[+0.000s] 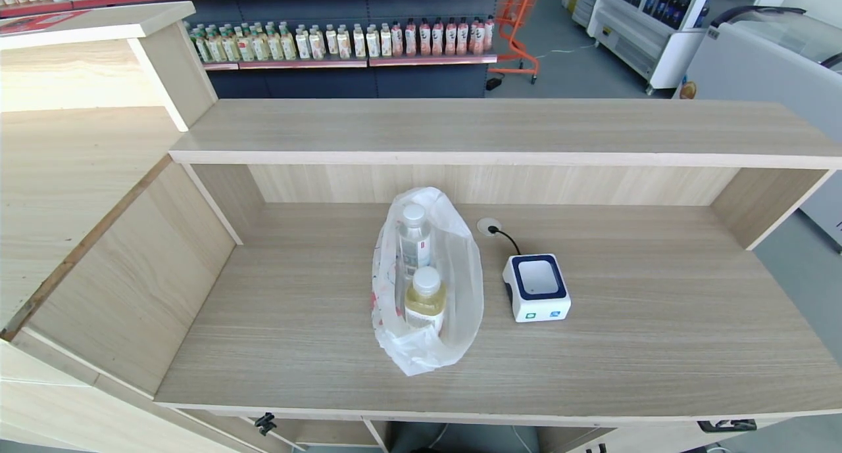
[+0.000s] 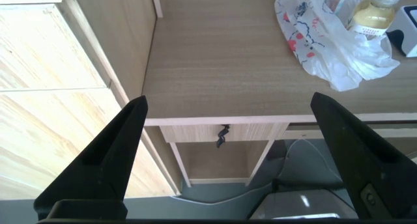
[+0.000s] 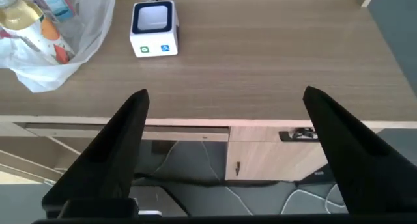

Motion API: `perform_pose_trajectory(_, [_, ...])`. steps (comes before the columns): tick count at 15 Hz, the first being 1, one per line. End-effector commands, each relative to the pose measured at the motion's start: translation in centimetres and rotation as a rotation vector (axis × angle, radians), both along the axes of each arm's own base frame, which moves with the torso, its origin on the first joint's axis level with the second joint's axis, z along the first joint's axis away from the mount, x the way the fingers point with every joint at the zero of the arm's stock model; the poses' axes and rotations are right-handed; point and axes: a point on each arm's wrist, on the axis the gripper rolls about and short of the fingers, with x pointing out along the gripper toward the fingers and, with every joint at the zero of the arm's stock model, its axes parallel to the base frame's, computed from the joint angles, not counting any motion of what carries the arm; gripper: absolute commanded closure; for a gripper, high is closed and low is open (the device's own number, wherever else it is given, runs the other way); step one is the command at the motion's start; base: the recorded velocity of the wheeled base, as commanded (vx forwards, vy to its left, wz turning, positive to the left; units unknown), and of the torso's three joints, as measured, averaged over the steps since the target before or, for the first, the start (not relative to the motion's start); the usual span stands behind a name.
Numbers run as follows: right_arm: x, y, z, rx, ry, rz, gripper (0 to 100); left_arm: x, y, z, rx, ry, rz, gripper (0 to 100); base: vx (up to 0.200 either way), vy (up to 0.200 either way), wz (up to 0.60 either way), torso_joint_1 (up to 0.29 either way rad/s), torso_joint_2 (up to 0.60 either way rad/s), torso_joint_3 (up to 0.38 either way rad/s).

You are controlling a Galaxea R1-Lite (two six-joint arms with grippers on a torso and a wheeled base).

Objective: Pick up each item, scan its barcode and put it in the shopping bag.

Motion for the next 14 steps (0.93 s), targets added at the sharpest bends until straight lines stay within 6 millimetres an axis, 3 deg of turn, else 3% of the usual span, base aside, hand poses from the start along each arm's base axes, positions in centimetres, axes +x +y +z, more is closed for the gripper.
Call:
perform_pose_trajectory(1, [-0.06,0.00,-0.03,0.004,-0.007,0.000,100,0.00,0.00,0.00,0.000,0.000,0.000,0,0.000,0.000,0.00,0.000,0.00,0.000])
perform_pose_trajectory(9, [-0.06,0.00,-0.03,0.004,-0.007,0.000,100,0.01,0.00,0.00,-0.002,0.002,0.000,0,0.000,0.000,0.00,0.000,0.00,0.000])
perform_pose_trajectory(14, [-0.06,0.00,-0.02,0.004,-0.008,0.000,100,0.04,0.00,0.01,0.001,0.005,-0.001,0,0.000,-0.200,0.00,0.005,0.00,0.004])
